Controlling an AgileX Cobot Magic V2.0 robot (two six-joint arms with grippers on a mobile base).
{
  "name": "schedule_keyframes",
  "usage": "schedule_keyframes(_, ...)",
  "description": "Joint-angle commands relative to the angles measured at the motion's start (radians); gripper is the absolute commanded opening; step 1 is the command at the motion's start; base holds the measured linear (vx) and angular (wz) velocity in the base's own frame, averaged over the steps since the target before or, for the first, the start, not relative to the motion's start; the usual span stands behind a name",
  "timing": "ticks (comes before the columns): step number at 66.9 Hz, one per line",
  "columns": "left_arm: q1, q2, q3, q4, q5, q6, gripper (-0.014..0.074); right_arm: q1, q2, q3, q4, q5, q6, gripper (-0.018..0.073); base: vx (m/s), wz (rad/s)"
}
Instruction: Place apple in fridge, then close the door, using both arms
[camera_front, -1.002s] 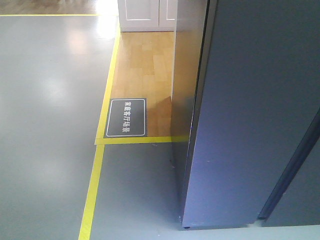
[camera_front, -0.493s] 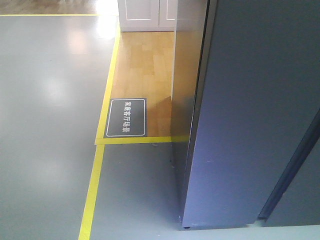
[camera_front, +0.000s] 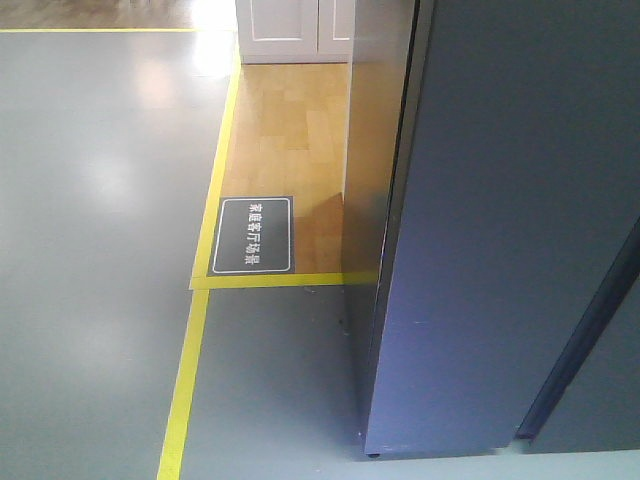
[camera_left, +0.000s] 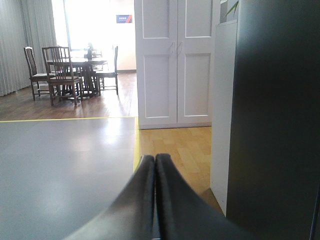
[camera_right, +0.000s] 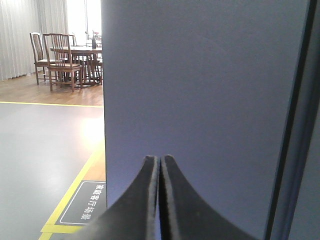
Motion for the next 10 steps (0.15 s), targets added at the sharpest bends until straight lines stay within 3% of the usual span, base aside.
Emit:
schedule_keyframes(1,0.0,-0.015,-0.017,-0.006,-0.07,-0.002,-0.0006,-0.003,-0.012,-0.005,-0.01,-0.078,-0.004,-0.0003,0.0,0.0)
schedule_keyframes(10,0.0,-0.015,-0.017,-0.006,-0.07,-0.002,-0.0006,-0.003,-0.012,-0.005,-0.01,-0.078,-0.004,-0.0003,0.0,0.0)
